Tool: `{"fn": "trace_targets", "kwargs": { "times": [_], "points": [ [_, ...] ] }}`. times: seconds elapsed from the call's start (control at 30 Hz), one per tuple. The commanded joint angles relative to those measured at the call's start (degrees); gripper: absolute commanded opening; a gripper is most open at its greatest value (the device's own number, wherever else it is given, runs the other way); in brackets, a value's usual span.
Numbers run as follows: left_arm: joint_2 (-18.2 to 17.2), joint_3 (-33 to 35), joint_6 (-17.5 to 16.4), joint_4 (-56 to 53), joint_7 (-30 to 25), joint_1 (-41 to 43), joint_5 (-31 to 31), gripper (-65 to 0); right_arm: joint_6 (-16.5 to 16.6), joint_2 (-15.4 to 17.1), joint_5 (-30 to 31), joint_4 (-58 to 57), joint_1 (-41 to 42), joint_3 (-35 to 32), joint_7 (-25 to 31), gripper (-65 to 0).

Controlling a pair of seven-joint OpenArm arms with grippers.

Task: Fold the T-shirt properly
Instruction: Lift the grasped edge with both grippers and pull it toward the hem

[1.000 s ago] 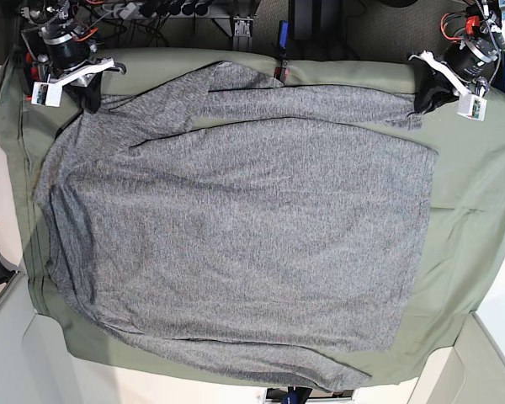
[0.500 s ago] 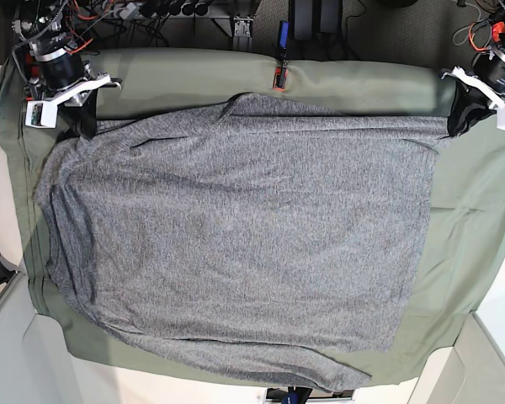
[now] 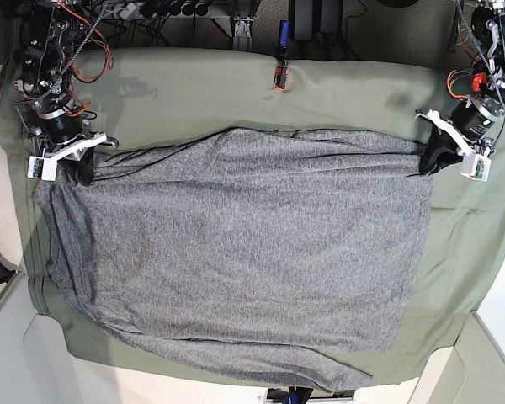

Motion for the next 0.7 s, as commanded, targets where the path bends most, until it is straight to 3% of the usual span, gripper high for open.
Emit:
{"fn": "trace_targets", "kwargs": {
  "times": [0.0, 0.23, 0.33, 0.4, 0.5, 0.67],
  "points": [
    [-1.1, 0.5, 0.0, -1.0, -1.2, -1.8, -0.3, -65.0, 0.0, 0.6, 0.4, 0.5, 1.0, 0.4, 1.5, -65.0],
    [-1.5, 1.7, 0.0, -9.7, -1.4, -5.7, 0.2, -63.5, -0.1, 0.6, 0.4, 0.3, 1.1, 0.4, 0.9, -63.9],
    [-2.1, 1.7, 0.0, -9.7, -1.3, -5.5, 0.0, -41.3, -0.1, 0.5, 1.4, 0.4, 1.0, 0.4, 0.8, -42.1],
    [-2.7, 1.5, 0.0, -9.6, -1.1, -5.3, -0.3, -34.1, 0.1, 0.5, 3.1, 0.5, 0.8, 0.4, 0.3, -34.0],
    [-3.2, -0.4, -0.8, -9.4, 0.6, -5.3, -1.5, -33.9, 1.5, 0.5, 3.5, 1.2, 0.8, 0.7, -2.3, -33.4],
    [-3.3, -6.4, -0.8, -7.4, 6.8, -4.3, -10.3, -33.9, 1.6, 0.5, 5.3, 5.9, -0.9, 2.7, -5.2, -33.5]
  ]
}}
